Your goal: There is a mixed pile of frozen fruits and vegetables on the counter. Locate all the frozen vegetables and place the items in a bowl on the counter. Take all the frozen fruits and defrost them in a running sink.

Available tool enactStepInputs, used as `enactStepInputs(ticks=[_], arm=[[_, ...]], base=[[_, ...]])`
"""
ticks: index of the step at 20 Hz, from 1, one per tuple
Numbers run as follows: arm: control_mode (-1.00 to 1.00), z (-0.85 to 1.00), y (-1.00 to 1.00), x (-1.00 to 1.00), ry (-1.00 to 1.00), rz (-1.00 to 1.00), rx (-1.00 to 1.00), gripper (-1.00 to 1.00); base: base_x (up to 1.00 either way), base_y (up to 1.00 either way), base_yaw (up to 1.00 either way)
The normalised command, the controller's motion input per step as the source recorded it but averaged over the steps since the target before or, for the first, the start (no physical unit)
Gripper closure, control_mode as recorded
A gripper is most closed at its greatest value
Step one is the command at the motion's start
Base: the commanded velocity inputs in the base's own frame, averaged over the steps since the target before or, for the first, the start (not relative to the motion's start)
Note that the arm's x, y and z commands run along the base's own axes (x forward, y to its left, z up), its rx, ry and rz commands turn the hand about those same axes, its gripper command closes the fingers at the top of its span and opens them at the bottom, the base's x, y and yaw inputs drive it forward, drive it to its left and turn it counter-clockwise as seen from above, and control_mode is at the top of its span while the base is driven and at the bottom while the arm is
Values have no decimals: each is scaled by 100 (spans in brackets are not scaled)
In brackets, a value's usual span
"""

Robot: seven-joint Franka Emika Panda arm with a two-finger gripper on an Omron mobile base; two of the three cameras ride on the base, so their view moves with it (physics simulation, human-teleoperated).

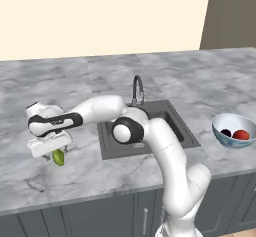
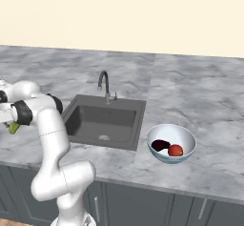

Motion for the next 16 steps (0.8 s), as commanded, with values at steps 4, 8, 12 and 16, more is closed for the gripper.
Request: enactStepInputs(ticks=[4, 8, 12, 16], arm=[[-100, -13, -10, -1, -3, -1, 0, 100], [-100, -4, -9, 0, -1, -2, 0, 100], [-100, 13, -61, -8, -6, -6, 0, 100], [-100, 45, -79, -26, -17, -2, 5, 100]], base=[[0, 0, 0], [0, 0, 0], [0, 0, 0], [0, 0, 0]])
